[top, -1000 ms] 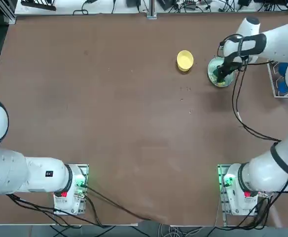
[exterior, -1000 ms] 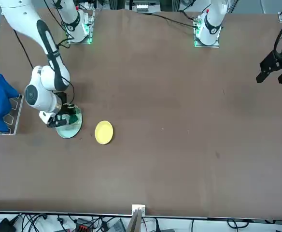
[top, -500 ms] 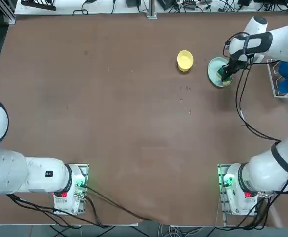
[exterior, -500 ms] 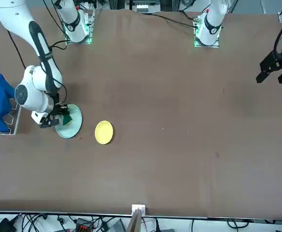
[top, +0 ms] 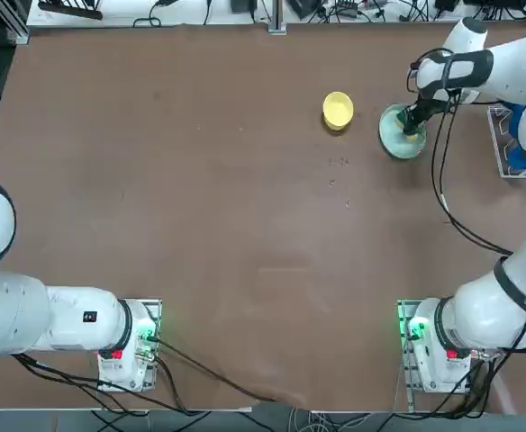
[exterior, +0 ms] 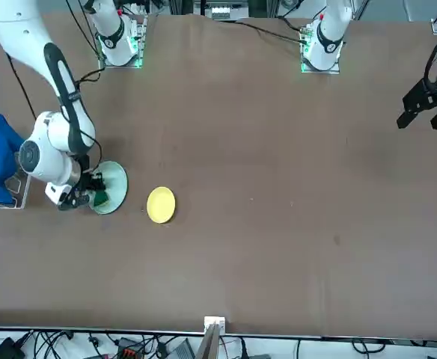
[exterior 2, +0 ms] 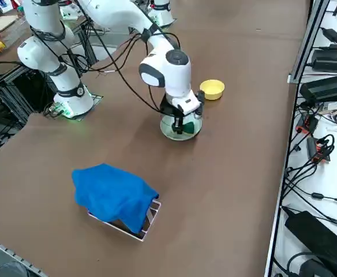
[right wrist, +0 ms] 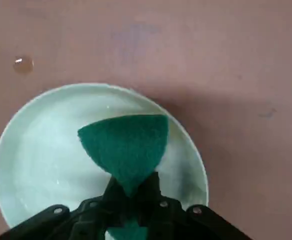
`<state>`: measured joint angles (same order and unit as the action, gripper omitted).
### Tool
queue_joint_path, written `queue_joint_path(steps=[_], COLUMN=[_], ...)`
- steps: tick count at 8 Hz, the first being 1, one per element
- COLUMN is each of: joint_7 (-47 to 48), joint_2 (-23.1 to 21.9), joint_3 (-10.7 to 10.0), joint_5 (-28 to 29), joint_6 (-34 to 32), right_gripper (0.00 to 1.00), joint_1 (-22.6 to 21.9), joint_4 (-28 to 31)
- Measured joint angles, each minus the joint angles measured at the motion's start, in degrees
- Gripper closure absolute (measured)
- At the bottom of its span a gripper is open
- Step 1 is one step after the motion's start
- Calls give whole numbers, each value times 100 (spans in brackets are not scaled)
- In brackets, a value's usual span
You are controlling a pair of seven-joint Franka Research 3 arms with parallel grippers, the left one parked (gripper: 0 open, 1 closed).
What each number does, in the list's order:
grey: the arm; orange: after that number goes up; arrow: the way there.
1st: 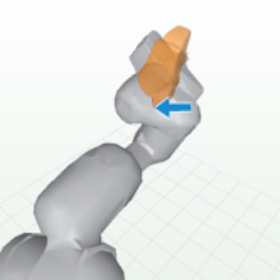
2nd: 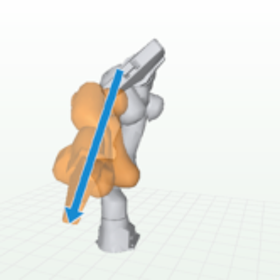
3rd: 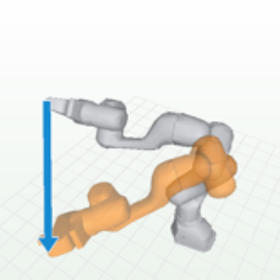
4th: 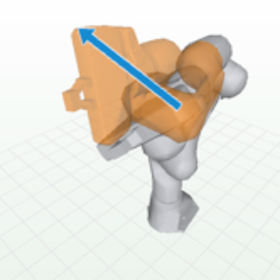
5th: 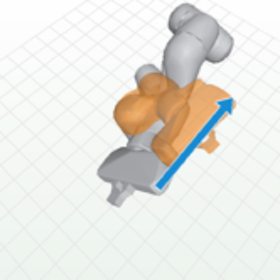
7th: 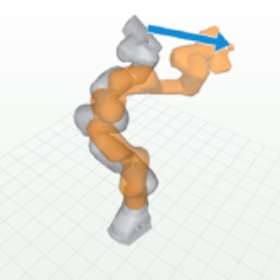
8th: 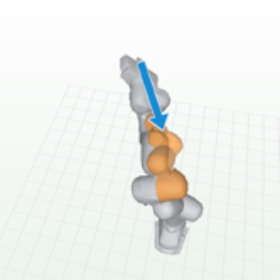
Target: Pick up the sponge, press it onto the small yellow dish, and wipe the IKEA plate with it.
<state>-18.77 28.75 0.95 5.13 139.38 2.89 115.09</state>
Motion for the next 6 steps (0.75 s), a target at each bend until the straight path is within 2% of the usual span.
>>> queue_joint_path(steps=[3,6], joint_7=[53,779], joint_2=[80,90], joint_3=[54,99], joint_5=[11,20], joint_6=[170,233], right_gripper=[89,89], joint_1=[-69,-498], joint_4=[-85,-86])
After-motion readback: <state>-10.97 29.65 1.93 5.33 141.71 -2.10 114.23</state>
